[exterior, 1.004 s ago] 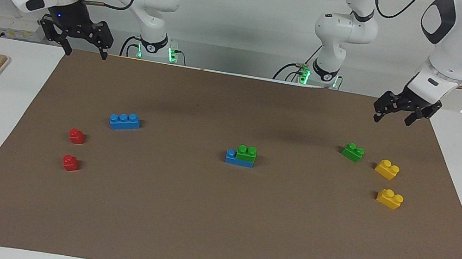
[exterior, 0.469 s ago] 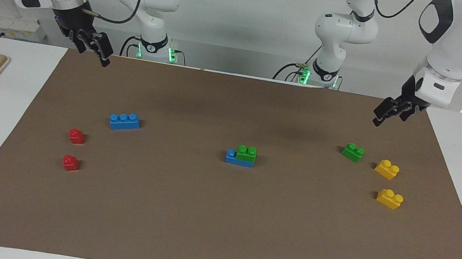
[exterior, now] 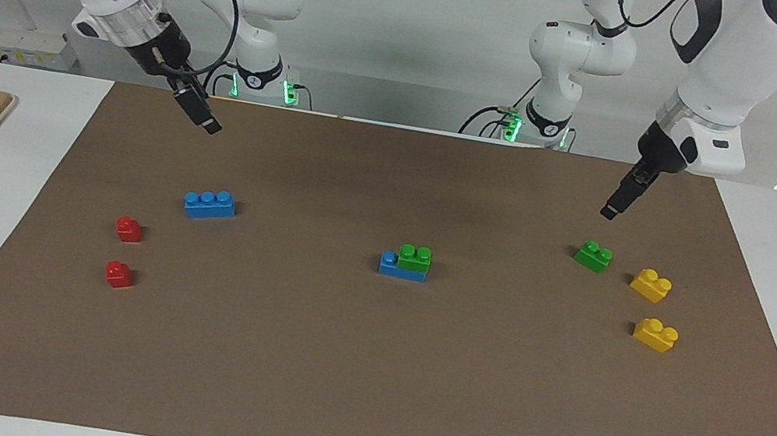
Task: Remove green block with left arm and hold with right
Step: 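Move the left gripper and the right gripper toward the green-blue brick pair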
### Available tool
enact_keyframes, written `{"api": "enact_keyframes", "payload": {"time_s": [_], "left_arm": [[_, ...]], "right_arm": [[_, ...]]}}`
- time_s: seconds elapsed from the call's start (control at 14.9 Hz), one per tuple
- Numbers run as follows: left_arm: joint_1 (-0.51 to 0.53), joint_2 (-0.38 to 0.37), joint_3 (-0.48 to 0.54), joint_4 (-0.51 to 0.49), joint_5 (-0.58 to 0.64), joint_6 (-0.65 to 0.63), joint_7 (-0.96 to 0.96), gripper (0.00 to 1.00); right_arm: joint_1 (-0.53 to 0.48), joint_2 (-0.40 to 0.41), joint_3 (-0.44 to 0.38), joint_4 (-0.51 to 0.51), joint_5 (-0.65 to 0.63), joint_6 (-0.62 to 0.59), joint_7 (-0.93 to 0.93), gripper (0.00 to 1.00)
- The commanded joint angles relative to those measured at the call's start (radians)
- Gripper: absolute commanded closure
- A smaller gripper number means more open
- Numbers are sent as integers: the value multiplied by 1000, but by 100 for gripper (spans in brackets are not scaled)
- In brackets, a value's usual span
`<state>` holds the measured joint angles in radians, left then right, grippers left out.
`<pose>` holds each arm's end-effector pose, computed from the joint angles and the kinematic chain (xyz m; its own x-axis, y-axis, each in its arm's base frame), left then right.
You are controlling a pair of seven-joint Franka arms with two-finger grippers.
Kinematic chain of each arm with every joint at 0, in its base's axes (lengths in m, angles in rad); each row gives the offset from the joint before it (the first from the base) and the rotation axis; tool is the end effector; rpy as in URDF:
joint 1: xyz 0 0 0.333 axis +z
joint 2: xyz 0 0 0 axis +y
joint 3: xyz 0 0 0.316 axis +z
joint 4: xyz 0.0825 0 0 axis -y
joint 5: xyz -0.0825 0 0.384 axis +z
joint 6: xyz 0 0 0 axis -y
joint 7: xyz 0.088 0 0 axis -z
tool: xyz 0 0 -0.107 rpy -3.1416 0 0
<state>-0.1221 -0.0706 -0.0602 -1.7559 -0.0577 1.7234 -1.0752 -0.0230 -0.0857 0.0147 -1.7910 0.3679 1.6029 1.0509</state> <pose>0.5328 -0.1047 0.5886 0.6215 0.7829 -0.0287 0.7829 -0.6194 0.0584 0.5246 0.0334 0.5766 0.4454 -0.8197 -0.3601 -0.8908 -0.4462 -0.0859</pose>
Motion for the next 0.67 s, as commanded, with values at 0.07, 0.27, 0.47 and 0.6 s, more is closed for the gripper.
{"api": "enact_keyframes", "payload": {"time_s": [0.07, 0.27, 0.47, 0.6], "left_arm": [[-103, -31, 13, -63, -10, 73, -297, 0], [-169, -29, 11, -80, -10, 119, -524, 0], [-237, -11, 11, -97, -10, 147, -675, 0], [-284, 37, 11, -97, -10, 171, -747, 0]], "right_arm": [[-5, 36, 2, -86, 178, 89, 104, 11], [27, 101, 2, -111, 300, 132, 162, 11], [50, 176, 4, -111, 409, 175, 216, 10], [92, 210, 4, -111, 453, 242, 282, 10]]}}
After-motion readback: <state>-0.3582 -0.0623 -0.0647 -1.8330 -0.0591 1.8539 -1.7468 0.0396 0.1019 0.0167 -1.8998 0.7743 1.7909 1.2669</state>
